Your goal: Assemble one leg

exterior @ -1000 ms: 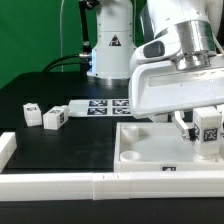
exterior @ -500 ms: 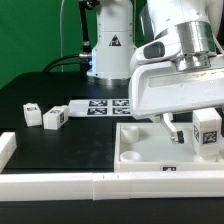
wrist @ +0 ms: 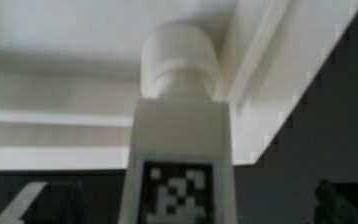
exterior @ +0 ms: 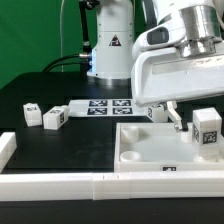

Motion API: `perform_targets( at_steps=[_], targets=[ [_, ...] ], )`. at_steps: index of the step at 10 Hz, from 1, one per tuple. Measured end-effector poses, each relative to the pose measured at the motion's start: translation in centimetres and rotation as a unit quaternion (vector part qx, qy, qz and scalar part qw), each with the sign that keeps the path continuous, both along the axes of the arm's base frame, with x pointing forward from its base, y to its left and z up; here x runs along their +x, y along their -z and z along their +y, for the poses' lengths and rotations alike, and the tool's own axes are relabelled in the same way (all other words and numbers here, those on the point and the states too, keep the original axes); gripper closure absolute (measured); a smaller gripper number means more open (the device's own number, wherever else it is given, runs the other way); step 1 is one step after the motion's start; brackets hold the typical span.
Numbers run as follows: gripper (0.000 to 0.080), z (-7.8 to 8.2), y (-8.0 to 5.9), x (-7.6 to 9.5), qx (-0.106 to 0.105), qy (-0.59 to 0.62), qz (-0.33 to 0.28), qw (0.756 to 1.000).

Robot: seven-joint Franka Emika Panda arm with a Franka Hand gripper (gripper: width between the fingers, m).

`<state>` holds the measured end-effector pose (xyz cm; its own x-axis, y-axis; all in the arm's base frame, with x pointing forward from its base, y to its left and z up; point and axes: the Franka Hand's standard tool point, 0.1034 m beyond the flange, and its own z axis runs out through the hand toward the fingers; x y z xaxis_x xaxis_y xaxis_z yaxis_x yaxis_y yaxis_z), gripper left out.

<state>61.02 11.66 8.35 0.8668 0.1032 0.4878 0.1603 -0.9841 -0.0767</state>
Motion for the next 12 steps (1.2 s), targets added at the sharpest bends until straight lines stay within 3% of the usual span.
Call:
perform_targets(
  at_steps=[3, 4, 5, 6, 10, 12],
  targets=[
    [0.0151, 0.2, 0.2, -0.1, 0.002, -0.004, 0.023, 1.000],
    [0.0151, -0.1, 1.0, -0.5, 0.004, -0.007, 0.064, 0.998],
    [0.0151, -0.6, 1.2, -0.1, 0.008, -0.012, 0.122, 0.992],
    [0.0151, -1.1, 1.0, 0.8, 0.010, -0.011, 0.141, 0.990],
    [0.0151, -0.6, 1.1, 0.1, 0.022, -0.037, 0.310, 0.950],
    [0.0151, -0.6, 1.3, 0.2, 0.022, -0.036, 0.306, 0.951]
  ],
)
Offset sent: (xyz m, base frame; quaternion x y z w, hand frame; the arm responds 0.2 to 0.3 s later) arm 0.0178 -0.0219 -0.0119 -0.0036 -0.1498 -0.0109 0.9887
